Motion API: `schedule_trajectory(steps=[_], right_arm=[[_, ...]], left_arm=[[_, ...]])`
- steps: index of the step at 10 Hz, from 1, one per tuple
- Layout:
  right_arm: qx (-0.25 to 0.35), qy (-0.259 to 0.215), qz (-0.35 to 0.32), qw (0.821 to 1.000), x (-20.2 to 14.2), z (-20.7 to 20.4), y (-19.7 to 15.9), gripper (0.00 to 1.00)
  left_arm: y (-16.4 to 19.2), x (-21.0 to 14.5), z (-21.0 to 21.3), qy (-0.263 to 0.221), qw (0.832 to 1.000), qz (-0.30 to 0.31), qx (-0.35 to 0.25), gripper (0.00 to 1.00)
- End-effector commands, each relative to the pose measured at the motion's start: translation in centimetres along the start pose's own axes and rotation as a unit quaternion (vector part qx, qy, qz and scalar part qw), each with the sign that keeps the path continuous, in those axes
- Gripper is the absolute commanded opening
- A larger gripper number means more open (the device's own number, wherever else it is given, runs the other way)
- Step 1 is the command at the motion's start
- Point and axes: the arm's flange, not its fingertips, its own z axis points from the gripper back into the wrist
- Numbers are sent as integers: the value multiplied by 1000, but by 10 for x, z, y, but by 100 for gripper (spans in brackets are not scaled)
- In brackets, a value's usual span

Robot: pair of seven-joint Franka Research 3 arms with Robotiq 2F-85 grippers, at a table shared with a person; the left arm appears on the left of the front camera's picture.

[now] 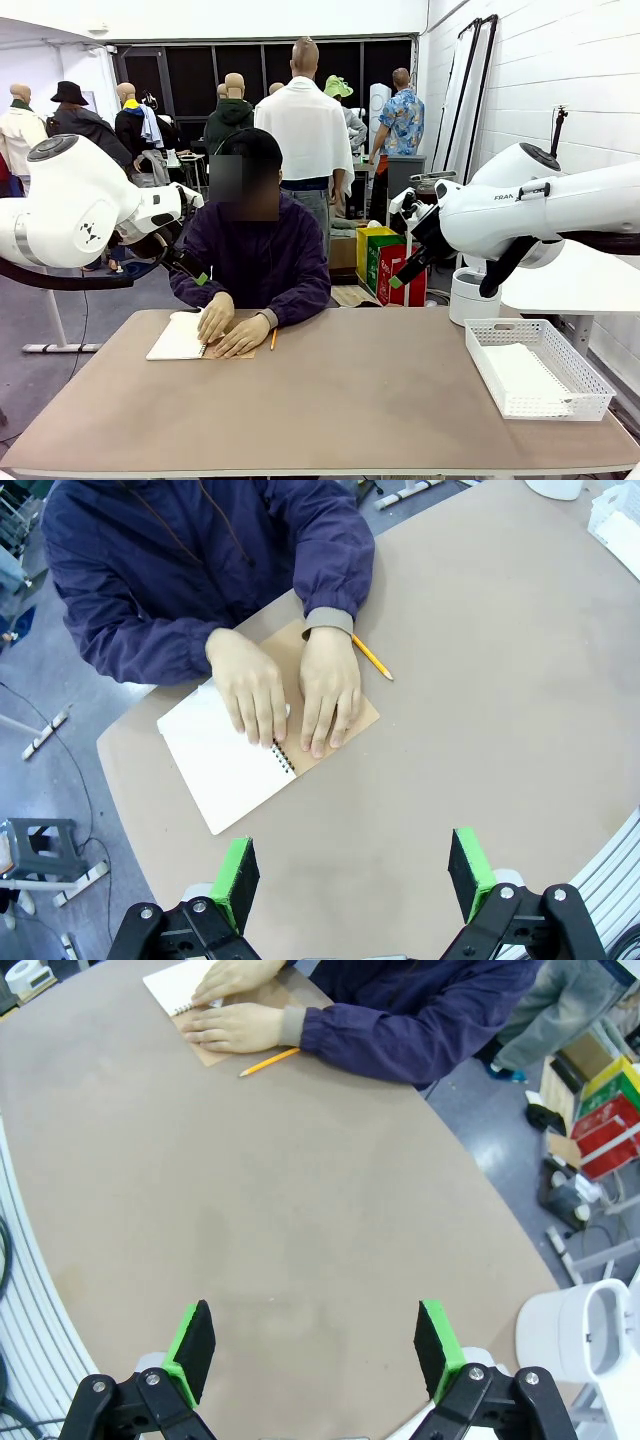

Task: Sort the paper based on its condition.
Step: If a person hands you a paper, place it in the Organizing basket , and if it's crumpled, put it in the Trash can.

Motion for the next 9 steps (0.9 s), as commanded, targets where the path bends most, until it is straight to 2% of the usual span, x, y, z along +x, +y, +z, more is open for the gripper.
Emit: schedule_trajectory(steps=[1,9], right_arm=[[-3,-2,1,1000,-1,-1,0,100],[-3,-2,1,1000,-1,-1,0,100]], left_arm=[[1,1,0,-2,1000,1,-1,100],[1,1,0,-2,1000,1,-1,100]])
